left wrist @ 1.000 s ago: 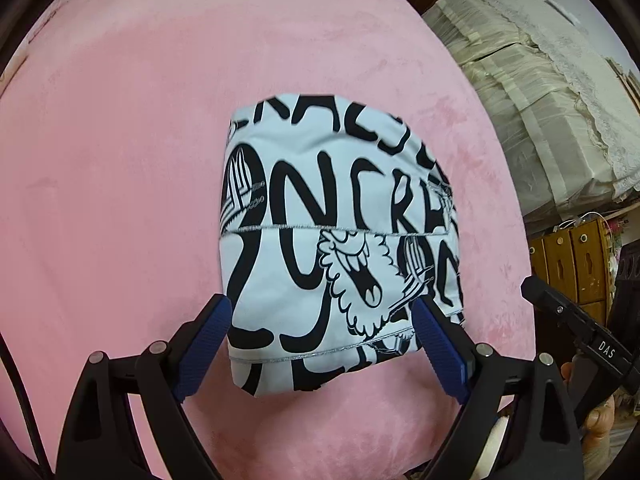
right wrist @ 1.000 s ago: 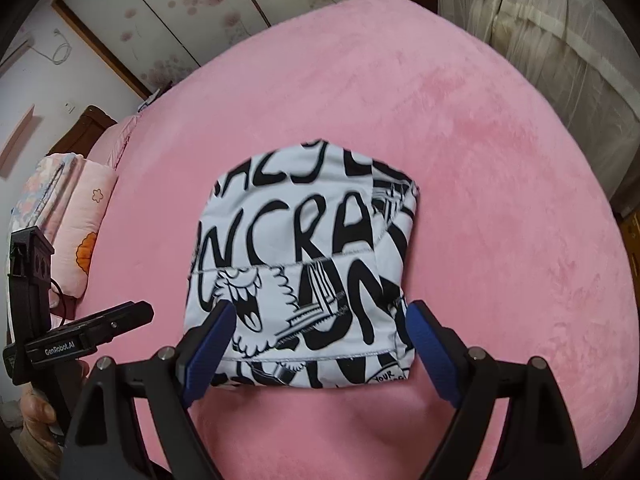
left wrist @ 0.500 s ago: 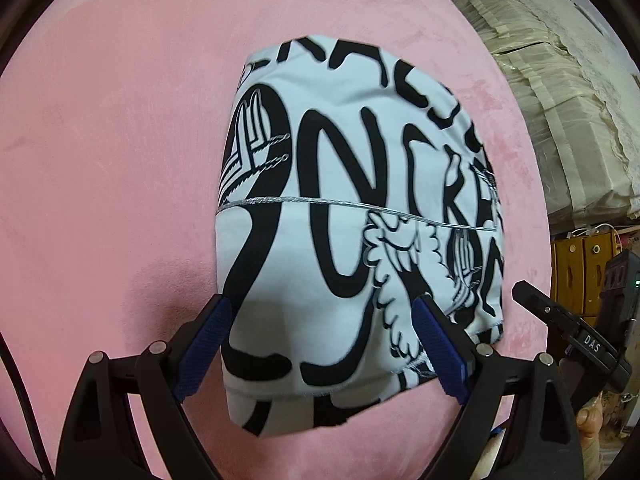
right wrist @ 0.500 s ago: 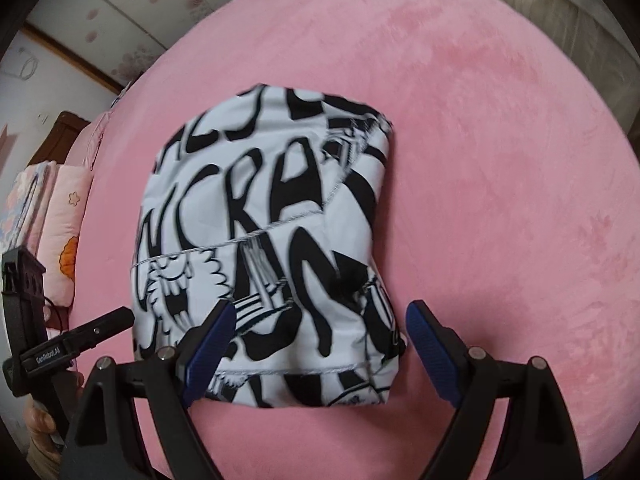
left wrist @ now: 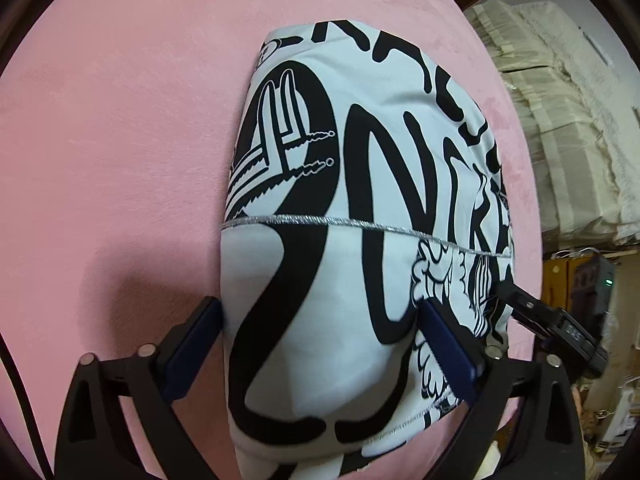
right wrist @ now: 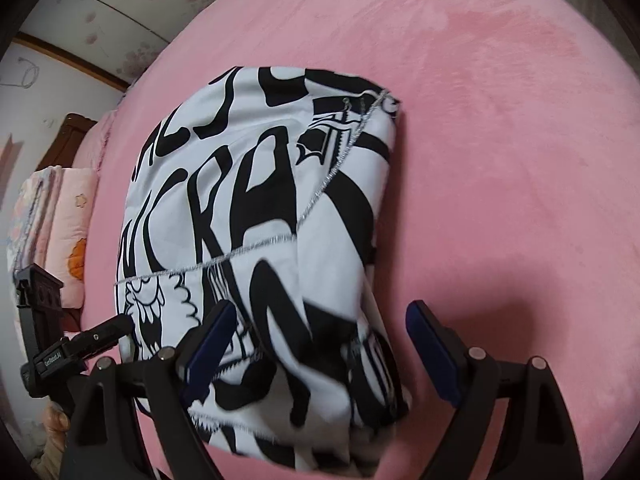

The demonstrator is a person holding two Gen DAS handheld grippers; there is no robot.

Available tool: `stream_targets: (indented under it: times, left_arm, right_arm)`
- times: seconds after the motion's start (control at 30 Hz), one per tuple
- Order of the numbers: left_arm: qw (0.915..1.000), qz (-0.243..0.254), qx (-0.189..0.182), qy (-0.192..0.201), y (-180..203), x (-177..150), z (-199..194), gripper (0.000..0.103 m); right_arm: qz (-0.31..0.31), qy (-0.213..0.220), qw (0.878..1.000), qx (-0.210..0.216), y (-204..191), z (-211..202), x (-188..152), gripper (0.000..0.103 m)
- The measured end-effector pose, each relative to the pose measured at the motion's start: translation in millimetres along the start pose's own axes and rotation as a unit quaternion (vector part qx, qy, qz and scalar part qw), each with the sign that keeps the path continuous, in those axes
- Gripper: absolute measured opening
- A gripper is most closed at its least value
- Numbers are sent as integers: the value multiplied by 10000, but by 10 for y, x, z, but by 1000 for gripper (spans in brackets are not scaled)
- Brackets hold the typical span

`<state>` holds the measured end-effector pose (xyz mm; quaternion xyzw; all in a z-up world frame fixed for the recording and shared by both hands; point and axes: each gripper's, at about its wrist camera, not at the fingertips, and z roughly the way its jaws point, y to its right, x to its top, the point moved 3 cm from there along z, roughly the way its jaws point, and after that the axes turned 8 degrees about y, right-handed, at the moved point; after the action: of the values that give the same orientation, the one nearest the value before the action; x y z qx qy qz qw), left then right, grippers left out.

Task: Fold large clothes

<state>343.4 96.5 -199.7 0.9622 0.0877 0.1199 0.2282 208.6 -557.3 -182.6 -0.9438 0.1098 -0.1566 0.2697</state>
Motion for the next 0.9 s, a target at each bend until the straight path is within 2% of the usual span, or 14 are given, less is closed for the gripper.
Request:
stream_targets:
  times: [0.17,0.27,0.33,0.43,0.57,0.6,0.67,0.7,0.73,0.77,0.83,0.9]
  left_arm:
    - [9979,-273,-565,-128,-82,18,245,101]
    - [9957,-440,-791,-217,-102,10,410,103]
    - [9939,-570,-886,-312,-95,8,530,103]
    - [9934,-637,-824,-490,-72,13,628,103]
    - [9921,-845,-705,-596,-21,29,667,102]
    - [9936,-814,-612,-494,16,27,647,99]
    - [9971,-624,-326,-283,156,7,610,89]
    - [9985,-493,-190,-170,252,-13,569,81]
    - [9992,-370,-128,-110,331,-22,531,70]
    - [9997,-231,-55,-45,415,-37,489,65]
    - [10000,28,14,77,593,-39,366,51]
    - [9993,268,57,243,751,-25,223,47]
  right_arm:
    - [409,-256,9948,902,154,273,29,87]
    - [466,-221,9913,1213,197,356,48,87]
    - [354,-256,9917,1213,178,409,49,87]
    - [276,-329,9922,1172,146,444,49,85]
    - [202,-362,9942,990,55,428,47,74]
    - [154,-380,9949,924,24,404,44,71]
    - [86,-373,9958,835,-59,352,35,53]
    - [15,-360,9961,809,-126,313,28,48]
    - [-57,-328,9961,814,-193,264,29,38]
    - [-125,-307,9964,779,-319,245,28,32]
    - [-353,-232,9975,559,-494,151,-7,28]
    - [-489,-157,9977,434,-670,44,-42,26]
